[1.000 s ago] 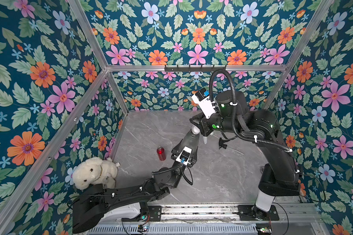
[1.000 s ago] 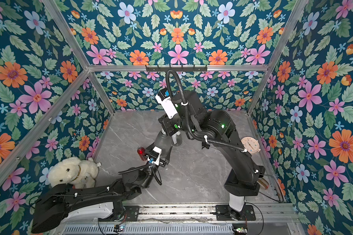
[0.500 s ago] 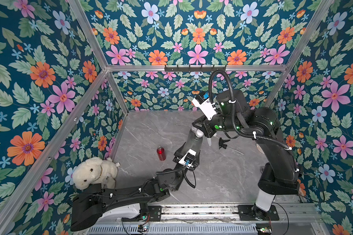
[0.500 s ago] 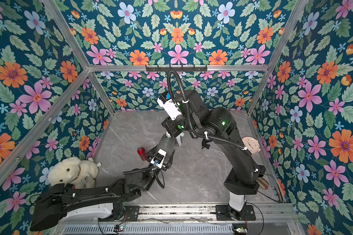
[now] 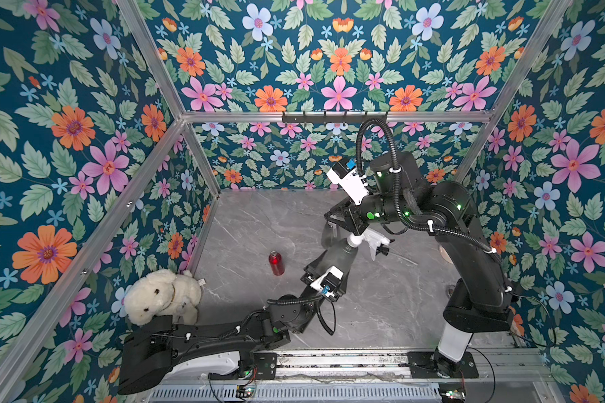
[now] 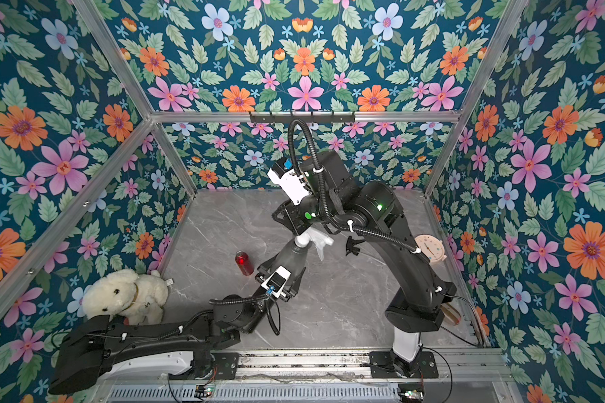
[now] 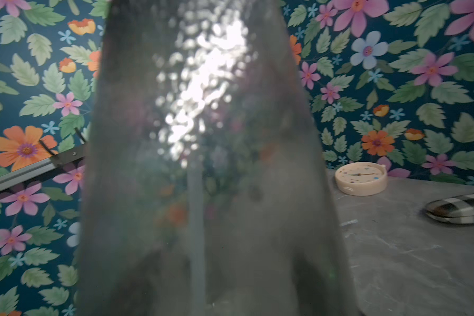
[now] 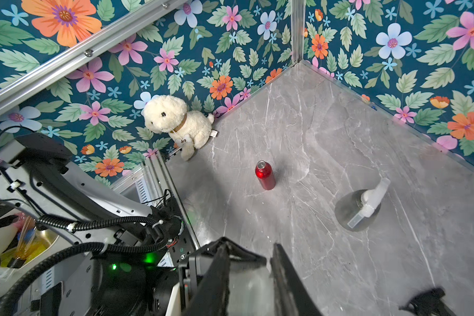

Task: Attach spray nozzles to spray bottles
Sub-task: Screw the spray nozzle on the spray bottle.

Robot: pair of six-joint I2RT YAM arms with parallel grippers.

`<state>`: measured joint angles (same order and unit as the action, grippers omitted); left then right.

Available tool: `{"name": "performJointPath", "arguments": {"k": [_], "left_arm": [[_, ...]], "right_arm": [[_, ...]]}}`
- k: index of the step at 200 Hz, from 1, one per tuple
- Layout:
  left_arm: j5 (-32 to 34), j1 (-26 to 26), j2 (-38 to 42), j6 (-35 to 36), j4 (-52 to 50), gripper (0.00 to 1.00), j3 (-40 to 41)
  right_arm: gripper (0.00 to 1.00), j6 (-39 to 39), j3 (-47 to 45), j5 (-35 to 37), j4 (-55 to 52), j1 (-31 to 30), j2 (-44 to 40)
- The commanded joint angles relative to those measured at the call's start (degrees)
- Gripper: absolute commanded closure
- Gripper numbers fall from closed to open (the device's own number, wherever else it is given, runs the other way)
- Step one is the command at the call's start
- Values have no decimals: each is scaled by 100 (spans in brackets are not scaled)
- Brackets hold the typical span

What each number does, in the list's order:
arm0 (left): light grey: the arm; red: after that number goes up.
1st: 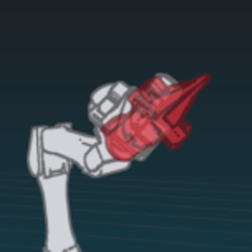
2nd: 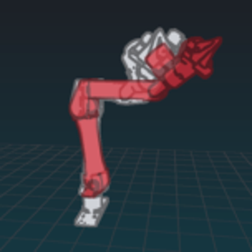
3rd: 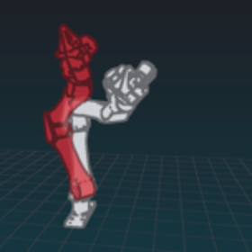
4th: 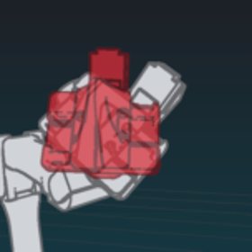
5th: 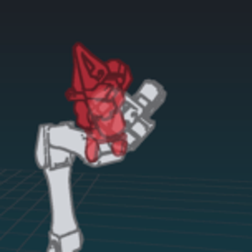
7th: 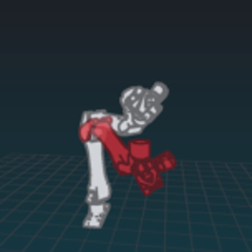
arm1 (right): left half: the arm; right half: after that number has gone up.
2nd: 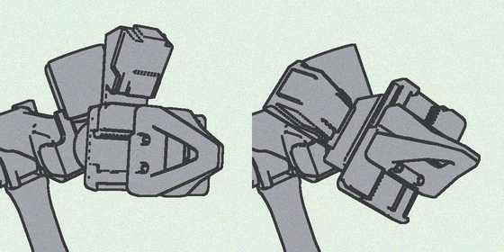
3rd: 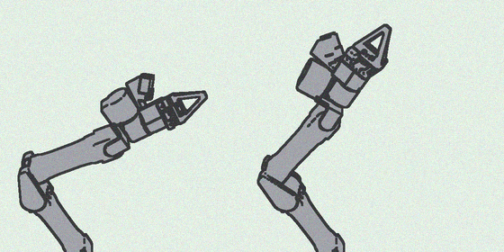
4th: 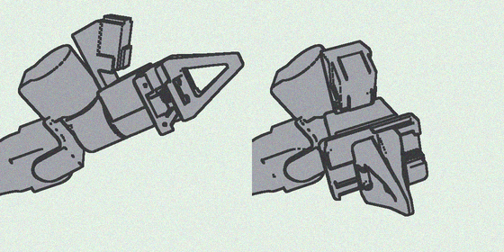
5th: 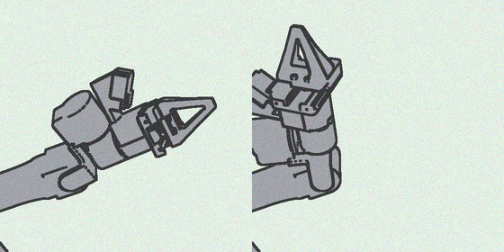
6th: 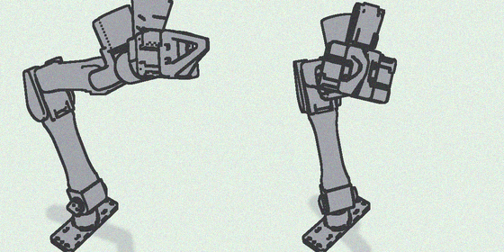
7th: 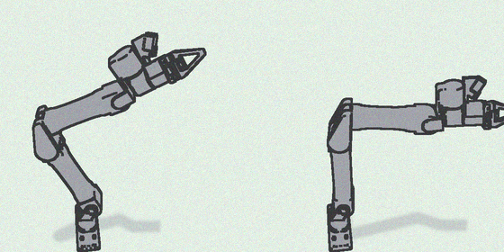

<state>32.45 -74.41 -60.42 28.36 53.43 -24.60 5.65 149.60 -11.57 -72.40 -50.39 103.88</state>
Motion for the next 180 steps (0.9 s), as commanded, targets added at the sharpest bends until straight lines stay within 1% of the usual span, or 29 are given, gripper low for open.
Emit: {"name": "performJointPath", "arguments": {"k": [1, 40, 54, 62, 65, 81, 102, 111, 143, 154, 165, 180], "left_arm": [[-1, 14, -59, 37, 210, 100, -74], [165, 14, -171, -36, 285, 100, -99], [238, 14, -169, -67, 407, 100, -75], [277, 23, -134, -76, 522, 100, -38], [285, 23, -122, -84, 563, 100, -23], [275, 32, -18, -140, 634, 100, 20], [126, 41, 229, -228, 590, 100, 73], [-2, 49, 380, -286, 467, 100, 69], [-679, 197, 897, -649, -269, 100, -34], [-953, 274, 1073, -795, -555, 100, -67], [-1094, 321, 1220, -921, -738, 100, -80], [-1124, 339, 1385, -999, -940, 100, -103]], "right_arm": [[66, -8, -31, 29, 442, 8, -108], [48, 37, -308, 260, 1079, -1, -413], [44, 17, -554, 384, 1368, -14, -652], [42, -6, -888, 483, 1632, -32, -829], [42, -11, -1051, 518, 1745, -40, -1068], [40, -53, -2136, 611, 2501, -65, -1751], [35, -177, -3677, 573, 3483, -54, -2686], [33, -253, -4174, 460, 3785, -26, -3007], [31, -437, -5297, -341, 4304, 12, -3826], [30, -468, -5618, -464, 4478, 13, -4034], [30, -461, -5962, -529, 4759, 23, -4265], [29, -431, -6313, -627, 5122, 34, -4513]]}}
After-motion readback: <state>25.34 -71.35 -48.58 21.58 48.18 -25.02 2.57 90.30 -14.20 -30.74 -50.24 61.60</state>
